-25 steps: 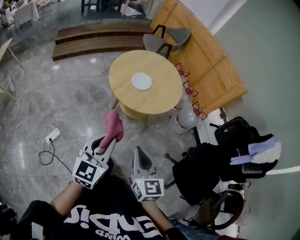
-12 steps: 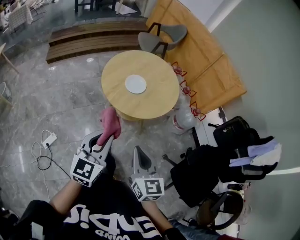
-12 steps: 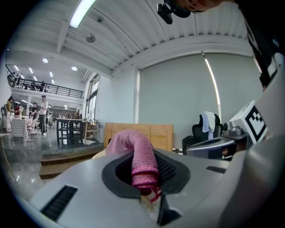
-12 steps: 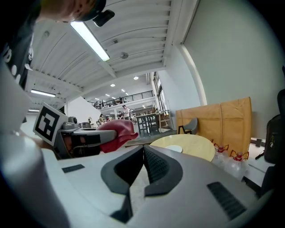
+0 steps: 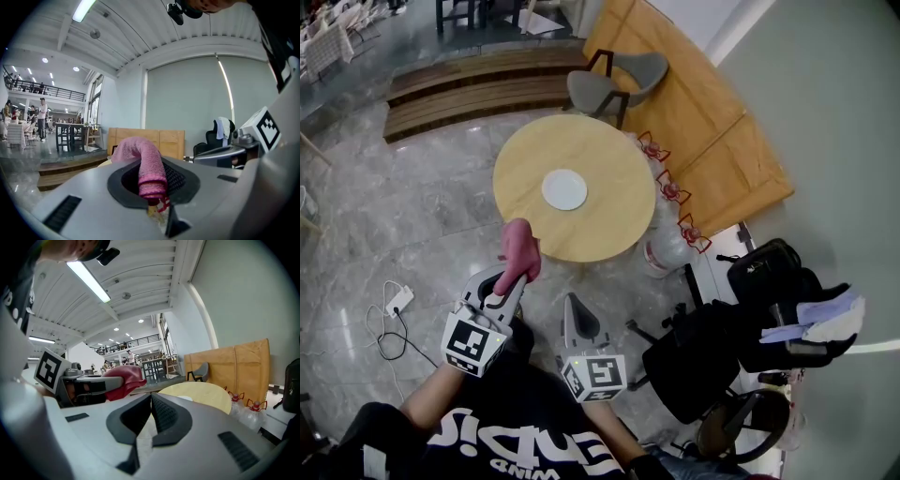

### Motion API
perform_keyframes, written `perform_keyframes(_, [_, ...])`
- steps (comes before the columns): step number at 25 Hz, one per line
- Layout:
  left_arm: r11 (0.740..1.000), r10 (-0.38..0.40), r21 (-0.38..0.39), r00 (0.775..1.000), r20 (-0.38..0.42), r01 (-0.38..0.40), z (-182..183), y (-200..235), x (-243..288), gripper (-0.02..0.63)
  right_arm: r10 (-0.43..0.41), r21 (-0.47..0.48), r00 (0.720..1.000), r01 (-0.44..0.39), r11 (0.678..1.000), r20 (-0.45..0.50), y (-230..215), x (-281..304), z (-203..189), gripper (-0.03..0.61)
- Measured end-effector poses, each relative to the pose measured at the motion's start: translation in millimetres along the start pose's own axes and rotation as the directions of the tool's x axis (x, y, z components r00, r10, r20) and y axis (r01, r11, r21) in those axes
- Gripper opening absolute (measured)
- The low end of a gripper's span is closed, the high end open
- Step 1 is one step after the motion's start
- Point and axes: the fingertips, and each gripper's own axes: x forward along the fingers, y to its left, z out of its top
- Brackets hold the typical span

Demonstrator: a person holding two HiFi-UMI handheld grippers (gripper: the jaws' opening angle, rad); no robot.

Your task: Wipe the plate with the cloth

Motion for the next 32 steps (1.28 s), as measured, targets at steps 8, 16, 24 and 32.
perform_keyframes(8, [0.999,-0.031,-0.023,0.999,-0.025,0.030,5.4,29.6,35.1,0.052,-0.017,0.015,0.999,0.017,1.000,-0.027,-13.3,42.2,6.8,0.023])
perform_keyframes(16, [0.998,-0.062,-0.006,0.998,-0.025,0.061,4.2,62.2,62.8,0.052,-0.041,0.029,0.998,0.042,0.999,-0.045,-19.4,84.7,10.5,0.023])
perform_keyframes(24, [0.994,-0.113,0.000,0.993,-0.030,0.113,6.0,96.0,89.2,0.052,-0.086,0.026,0.996,0.087,0.996,-0.039,-25.6,128.3,21.5,0.023])
perform_keyframes(32, [0.989,-0.147,-0.005,0.989,-0.033,0.147,9.7,108.7,111.4,0.052,-0.154,0.036,0.987,0.155,0.987,-0.036,-50.0,139.0,26.4,0.023])
